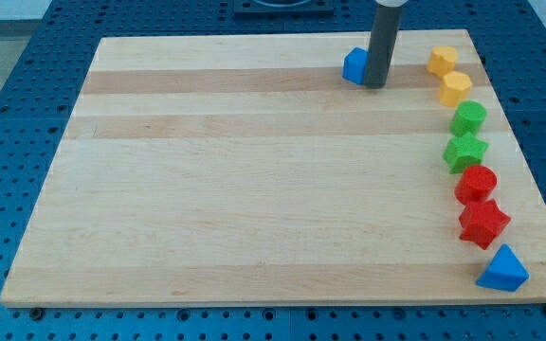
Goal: Slide the blue cube to the top right
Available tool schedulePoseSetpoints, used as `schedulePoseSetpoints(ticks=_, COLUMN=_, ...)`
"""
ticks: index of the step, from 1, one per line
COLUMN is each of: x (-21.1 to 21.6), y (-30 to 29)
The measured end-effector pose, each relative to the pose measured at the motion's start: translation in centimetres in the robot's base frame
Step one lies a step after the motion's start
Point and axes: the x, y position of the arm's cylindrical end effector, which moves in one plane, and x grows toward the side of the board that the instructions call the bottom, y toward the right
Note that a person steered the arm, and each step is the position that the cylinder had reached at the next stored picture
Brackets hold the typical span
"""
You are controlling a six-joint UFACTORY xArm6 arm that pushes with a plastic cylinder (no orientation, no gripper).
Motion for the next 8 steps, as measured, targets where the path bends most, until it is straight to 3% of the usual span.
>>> schedulePoseSetpoints(ticks=3, x=1.2, y=-3.9)
schedulePoseSetpoints(ticks=4, x=-2.7, y=-4.0)
schedulePoseSetpoints(ticks=5, x=-2.7, y=-4.0)
schedulePoseSetpoints(ticks=7, x=-4.4, y=2.5)
schedulePoseSetpoints(ticks=8, x=-4.4, y=2.5)
